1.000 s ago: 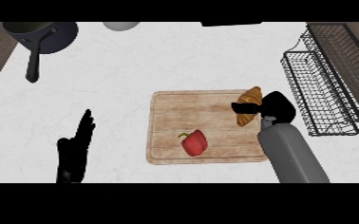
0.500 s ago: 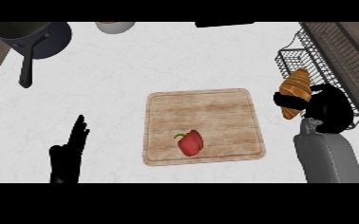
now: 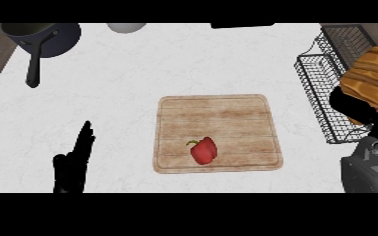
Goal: Pick the croissant from the cutting board and place it in the tiered basket
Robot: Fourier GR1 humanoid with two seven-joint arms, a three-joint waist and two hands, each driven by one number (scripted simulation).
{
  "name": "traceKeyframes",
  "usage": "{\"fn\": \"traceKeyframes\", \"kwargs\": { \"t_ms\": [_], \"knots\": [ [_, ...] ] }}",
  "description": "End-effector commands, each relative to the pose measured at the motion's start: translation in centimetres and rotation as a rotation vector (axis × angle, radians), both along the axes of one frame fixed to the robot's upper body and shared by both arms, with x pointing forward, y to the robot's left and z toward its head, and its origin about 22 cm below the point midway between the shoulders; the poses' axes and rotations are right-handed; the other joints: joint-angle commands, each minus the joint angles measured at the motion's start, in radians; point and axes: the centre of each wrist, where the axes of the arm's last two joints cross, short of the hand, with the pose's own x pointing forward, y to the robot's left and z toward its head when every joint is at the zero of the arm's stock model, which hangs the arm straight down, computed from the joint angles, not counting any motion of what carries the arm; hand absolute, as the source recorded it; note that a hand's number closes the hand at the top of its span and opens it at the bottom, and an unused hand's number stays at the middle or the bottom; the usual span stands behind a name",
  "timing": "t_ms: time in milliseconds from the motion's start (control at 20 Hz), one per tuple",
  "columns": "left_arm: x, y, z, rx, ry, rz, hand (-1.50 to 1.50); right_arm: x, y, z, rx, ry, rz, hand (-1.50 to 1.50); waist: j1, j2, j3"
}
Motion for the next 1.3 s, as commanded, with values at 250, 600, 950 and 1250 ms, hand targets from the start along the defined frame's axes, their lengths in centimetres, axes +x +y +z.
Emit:
{"fn": "traceKeyframes", "kwargs": {
  "t_ms": [250,600,950,1250],
  "knots": [
    [0.4,-0.6,-0.7,0.004,-0.001,-0.053,0.00,-3.8,0.5,7.7,0.027,0.029,-0.280,1.50,0.051,0.021,0.003],
    [1.8,-2.2,0.3,0.013,-0.023,-0.083,0.00,-1.6,-1.8,11.9,0.065,0.014,-0.320,1.50,0.073,0.028,0.005],
    [3.4,-2.2,0.6,-0.005,-0.021,-0.066,0.00,0.3,-6.8,13.7,0.088,0.051,-0.268,1.50,0.072,0.032,0.007],
    [2.7,-2.1,1.7,-0.001,-0.033,-0.077,0.00,3.3,-9.0,12.2,0.125,0.123,-0.250,1.50,0.085,0.032,0.007]
  ]
}}
